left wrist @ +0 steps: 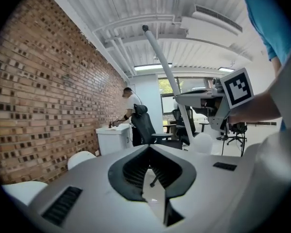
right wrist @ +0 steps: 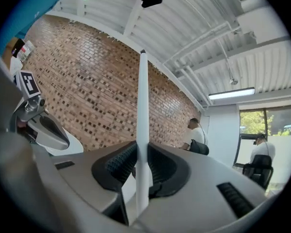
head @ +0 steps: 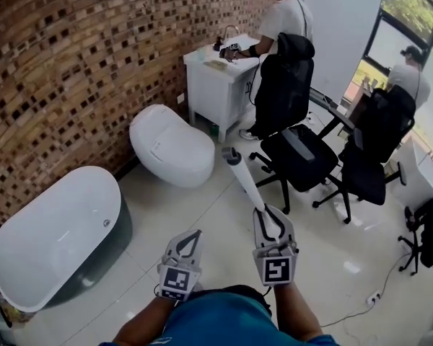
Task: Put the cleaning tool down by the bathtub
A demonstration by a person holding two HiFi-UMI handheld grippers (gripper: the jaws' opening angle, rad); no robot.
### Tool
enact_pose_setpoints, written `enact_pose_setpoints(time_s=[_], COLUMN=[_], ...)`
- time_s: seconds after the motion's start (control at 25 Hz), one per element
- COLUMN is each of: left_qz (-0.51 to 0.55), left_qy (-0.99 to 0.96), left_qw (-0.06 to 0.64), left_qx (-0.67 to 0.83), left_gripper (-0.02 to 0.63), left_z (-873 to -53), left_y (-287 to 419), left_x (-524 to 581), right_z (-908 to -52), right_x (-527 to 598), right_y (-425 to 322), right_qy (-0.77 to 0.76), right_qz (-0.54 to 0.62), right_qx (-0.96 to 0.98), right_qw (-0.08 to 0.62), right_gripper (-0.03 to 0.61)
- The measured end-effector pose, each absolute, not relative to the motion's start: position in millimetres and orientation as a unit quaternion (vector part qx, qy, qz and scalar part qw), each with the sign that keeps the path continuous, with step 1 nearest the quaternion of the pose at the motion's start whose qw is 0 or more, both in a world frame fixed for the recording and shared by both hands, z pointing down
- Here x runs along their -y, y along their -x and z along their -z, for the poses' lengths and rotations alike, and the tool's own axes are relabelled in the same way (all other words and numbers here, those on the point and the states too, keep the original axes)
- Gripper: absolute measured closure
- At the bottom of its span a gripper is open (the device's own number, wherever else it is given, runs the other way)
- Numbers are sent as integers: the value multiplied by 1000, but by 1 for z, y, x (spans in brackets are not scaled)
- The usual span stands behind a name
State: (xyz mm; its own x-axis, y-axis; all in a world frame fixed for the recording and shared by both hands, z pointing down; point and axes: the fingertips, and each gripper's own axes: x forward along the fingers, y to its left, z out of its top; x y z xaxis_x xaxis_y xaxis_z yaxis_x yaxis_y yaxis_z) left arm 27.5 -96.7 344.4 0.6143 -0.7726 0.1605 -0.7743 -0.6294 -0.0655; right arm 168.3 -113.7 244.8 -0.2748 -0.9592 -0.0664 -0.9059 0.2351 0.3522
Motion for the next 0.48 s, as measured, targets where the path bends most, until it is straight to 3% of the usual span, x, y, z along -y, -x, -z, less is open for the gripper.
enact_pose_setpoints(time_s=[0.28,0.48], left_qz=[-52,-51], left_qy=[-817,-768], left_qw=[18,23], left_qx=[573,638], left_gripper=[614,613], left_z=[-326,-321], left_y=[82,129], left_x=[103,96], right_z=[-236,-243], right_x=[158,184], right_y=[-104,-72], right_qy=[-530,-491], right_qz=[85,42], right_qx=[843,868], right_qw=[-24,-59], right_gripper=[488,488])
